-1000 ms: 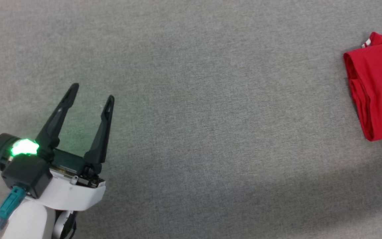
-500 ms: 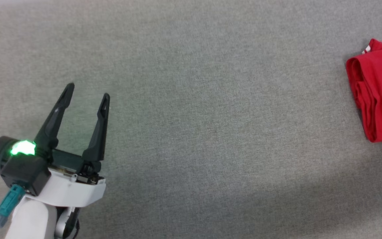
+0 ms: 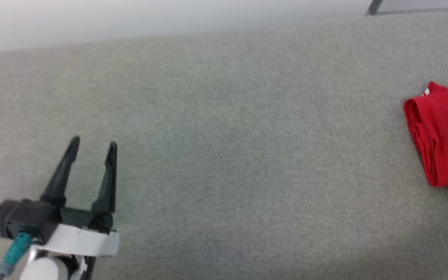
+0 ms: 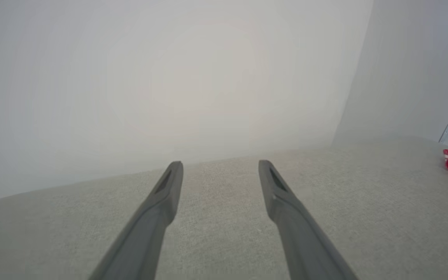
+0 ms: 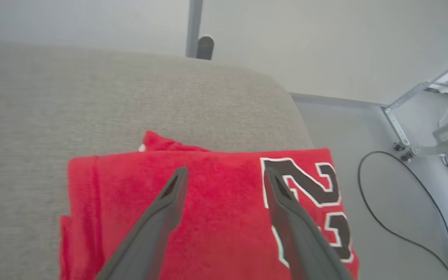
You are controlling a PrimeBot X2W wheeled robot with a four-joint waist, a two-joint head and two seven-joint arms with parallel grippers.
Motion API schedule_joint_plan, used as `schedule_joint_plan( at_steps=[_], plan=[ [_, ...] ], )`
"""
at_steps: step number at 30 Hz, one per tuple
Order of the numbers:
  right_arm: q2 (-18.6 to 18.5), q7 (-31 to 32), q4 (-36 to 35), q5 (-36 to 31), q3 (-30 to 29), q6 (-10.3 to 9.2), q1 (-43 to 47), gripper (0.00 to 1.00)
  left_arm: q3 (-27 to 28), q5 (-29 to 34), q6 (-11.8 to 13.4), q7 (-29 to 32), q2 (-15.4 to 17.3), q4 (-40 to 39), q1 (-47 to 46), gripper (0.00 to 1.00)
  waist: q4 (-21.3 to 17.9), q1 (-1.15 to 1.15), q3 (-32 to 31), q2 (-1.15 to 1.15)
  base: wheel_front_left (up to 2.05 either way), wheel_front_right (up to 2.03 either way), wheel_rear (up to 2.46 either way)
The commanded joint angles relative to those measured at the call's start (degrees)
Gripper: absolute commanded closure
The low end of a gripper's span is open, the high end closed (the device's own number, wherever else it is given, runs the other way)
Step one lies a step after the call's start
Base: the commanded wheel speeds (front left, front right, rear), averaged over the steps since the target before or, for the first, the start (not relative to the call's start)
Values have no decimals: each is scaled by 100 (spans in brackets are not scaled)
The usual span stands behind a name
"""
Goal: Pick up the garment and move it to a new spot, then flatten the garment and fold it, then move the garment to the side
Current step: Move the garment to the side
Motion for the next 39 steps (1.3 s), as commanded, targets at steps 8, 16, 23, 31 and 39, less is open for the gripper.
schedule_joint_plan(
  at_steps=[8,16,23,31,39],
  plan=[
    [390,-462,-667,507,584,-6,824,0,89,-35,8,-3,-90,543,288,0,609,0,-806,0,0,0,0],
    [732,-1132,-1273,632,714,-7,1434,0,113,-112,6,-4,-153,800,442,0,843,0,-1195,0,0,0,0],
    [1113,-1719,-1712,617,449,-7,1976,0,142,-120,6,-4,-229,939,641,0,900,0,-1475,0,0,0,0],
    [1356,-1979,-2373,458,110,-7,2805,0,173,-130,5,-4,-330,965,942,0,888,0,-1738,0,0,0,0],
    [1589,-1983,-3190,342,-520,-7,3697,0,266,-227,5,-4,-410,765,1287,0,840,0,-1838,0,0,0,0]
  ],
)
